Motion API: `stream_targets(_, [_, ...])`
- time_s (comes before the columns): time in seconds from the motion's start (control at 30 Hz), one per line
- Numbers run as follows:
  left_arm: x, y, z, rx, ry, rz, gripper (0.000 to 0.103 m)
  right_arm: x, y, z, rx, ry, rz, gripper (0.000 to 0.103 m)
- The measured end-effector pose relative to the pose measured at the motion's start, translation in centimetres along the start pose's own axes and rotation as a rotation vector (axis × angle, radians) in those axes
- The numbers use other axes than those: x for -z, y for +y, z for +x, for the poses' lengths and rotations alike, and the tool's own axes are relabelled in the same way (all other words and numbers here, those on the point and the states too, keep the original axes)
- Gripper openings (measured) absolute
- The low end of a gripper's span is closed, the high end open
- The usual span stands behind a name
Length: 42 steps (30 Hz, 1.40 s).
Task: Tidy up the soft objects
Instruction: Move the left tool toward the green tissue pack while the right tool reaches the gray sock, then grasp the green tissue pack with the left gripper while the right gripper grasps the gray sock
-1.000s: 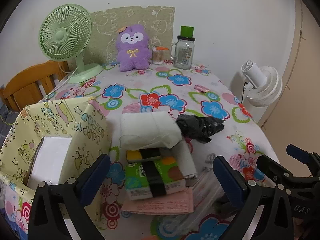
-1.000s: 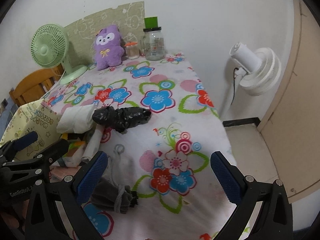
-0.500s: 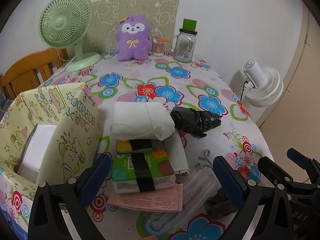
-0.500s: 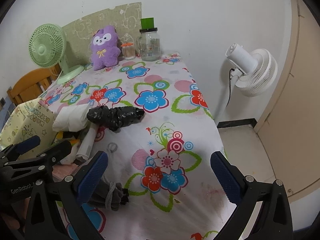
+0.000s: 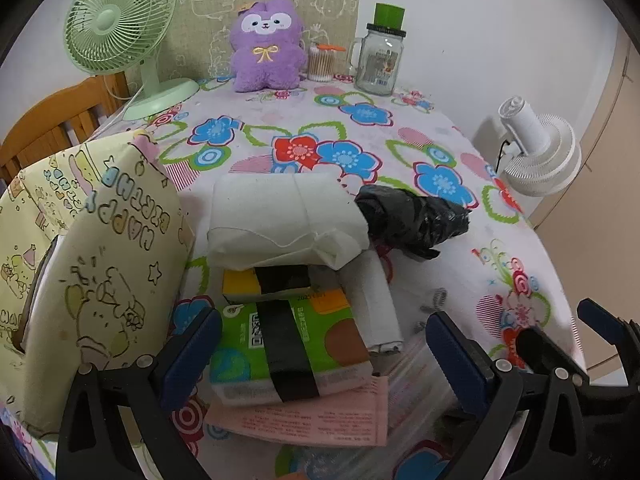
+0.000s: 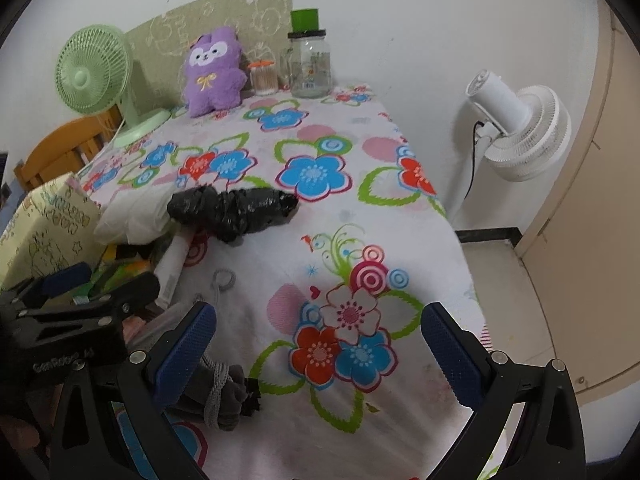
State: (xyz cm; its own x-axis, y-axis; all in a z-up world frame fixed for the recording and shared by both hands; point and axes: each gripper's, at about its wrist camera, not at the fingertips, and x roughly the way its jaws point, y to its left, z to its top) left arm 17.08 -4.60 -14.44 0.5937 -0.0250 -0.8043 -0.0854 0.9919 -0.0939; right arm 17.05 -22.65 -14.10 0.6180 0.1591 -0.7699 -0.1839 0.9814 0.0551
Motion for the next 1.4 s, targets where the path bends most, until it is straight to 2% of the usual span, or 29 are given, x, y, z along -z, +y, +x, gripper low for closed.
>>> stream_targets(0.47, [0.3, -0.4, 1.3, -0.075, 0.016, 0.064, 0.103, 1.0, 0.2, 1.2, -0.069, 0.075, 0.049, 0.103])
stream_targets(0.8, [1.0, 0.0, 2.0, -0.136, 0.060, 0.054, 0.103, 1.4, 0.5, 1.5, -0.085, 0.124, 0.047, 0.103])
stream_targets(0.93, [1.2, 0.6, 2.7, -0.088, 0.105, 0.010, 0.103, 1.6, 0.6, 1.5, -0.086, 0.137, 0.054, 0.103])
stream_targets(1.27, [1.5, 0.5, 2.6, -0.090, 0.104, 0.023, 0.102, 1.8, 0.8, 1.3, -0.092, 0.151, 0.059, 0.103])
stream_targets(1.4, [1.4, 0.6, 2.6, -0.084, 0.100, 0.026, 0.096, 2.0, 0.8, 1.1, -0.105, 0.159, 0.057, 0.103])
